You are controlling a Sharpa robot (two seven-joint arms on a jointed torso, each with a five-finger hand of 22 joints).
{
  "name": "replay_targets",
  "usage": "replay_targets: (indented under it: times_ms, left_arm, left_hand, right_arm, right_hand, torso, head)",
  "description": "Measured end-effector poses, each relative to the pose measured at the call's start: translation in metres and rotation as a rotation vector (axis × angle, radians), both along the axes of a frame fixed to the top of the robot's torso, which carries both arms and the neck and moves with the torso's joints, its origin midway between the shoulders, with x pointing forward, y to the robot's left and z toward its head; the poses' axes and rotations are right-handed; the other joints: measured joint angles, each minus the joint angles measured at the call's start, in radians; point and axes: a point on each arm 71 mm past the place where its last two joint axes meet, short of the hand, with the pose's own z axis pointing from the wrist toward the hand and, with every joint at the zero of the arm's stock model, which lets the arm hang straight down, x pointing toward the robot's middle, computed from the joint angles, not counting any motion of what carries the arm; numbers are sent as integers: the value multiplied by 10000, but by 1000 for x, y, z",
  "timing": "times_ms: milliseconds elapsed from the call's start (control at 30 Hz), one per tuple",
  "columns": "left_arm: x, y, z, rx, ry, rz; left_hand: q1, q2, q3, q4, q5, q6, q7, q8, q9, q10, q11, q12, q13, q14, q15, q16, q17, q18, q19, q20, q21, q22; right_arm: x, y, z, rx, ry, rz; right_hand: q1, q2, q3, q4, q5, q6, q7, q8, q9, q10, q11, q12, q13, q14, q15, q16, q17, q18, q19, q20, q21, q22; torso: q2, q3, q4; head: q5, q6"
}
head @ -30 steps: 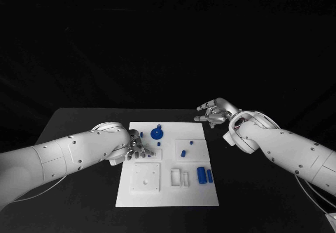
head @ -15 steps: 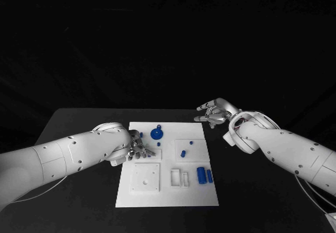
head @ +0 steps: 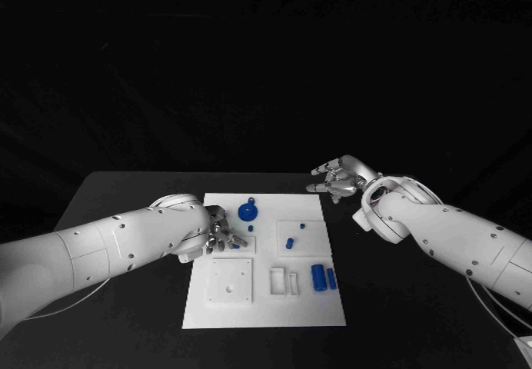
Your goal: Assemble the parts on the task board
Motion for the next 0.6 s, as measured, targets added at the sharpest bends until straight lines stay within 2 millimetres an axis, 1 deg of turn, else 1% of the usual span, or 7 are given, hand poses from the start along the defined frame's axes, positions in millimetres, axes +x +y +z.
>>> replay_targets:
  times_ms: [33,100,133,200,267,433,600]
  left_arm:
    - [0,0,0,11,-5,2]
    - [1,0,0,43,-21,9]
    - [1,0,0,59,-30,10]
    - [1,0,0,90,-46,13]
    - [1,0,0,116,-54,14]
    - [1,0,-1,183,-57,-8]
    - [1,-2,-2,224,-42,-24]
  left_hand:
    - [-5,69,-3,-85,140,-89,30,0,51,0,0,21,0,0,0,33,-6,1,0,0,0,0]
    - [9,124,-76,-201,277,-113,6,0,270,-4,4,57,0,0,0,34,-29,1,0,0,0,0]
    - [-33,165,-90,-282,336,-161,31,0,472,-36,36,57,0,0,0,35,-45,1,0,0,0,0]
    - [-7,219,-136,-351,391,-194,-5,16,740,-35,35,57,0,-22,-22,77,-59,0,-21,-21,0,-1]
    - [5,232,-152,-424,499,-226,-37,38,1141,-36,35,96,0,-36,-36,77,-74,0,-14,-58,0,-1]
    - [-37,273,-180,-451,507,-364,-32,38,2107,-71,0,182,28,-36,-36,157,-126,1,1,-73,0,-2]
    - [-37,273,-180,-451,507,-365,-31,38,2225,-71,0,182,31,-36,-36,161,-127,1,2,-73,0,-2]
  right_arm:
    - [0,0,0,0,1,0]
    - [0,0,0,1,2,-1]
    - [0,0,0,1,2,-2]
    - [0,0,0,0,3,-3]
    - [0,0,0,0,4,-4]
    - [0,0,0,0,6,-3]
    - [0,0,0,1,9,-1]
  right_hand:
    - [0,0,0,0,0,0,0,0,0,0,0,0,0,0,0,0,0,0,0,0,0,0]
    - [0,0,0,0,0,0,0,0,0,0,0,0,0,0,0,0,0,0,0,0,0,0]
    - [0,0,0,0,0,1,0,0,0,0,0,0,1,0,0,0,0,0,0,0,0,0]
    - [0,0,0,0,0,1,-1,0,0,0,0,0,1,0,0,0,0,0,0,0,0,0]
    - [0,0,0,0,0,2,-1,0,0,0,0,0,1,0,0,0,0,1,0,0,0,0]
    - [0,0,0,0,0,4,-3,0,0,0,0,0,-13,0,0,0,0,1,0,0,0,1]
    - [0,0,0,0,0,6,-6,0,0,0,0,0,-17,0,0,0,0,0,0,0,0,1]
  torso:
    - [2,0,-3]
    - [3,0,-5]
    - [4,0,-5]
    - [4,0,-5]
    - [4,-1,-5]
    - [4,-2,-5]
    - [3,-5,-1]
  head:
    - [-1,0]
    - [-8,-1]
    - [-10,-6]
    - [-16,-10]
    - [-21,-14]
    - [-37,-22]
    - [-40,-25]
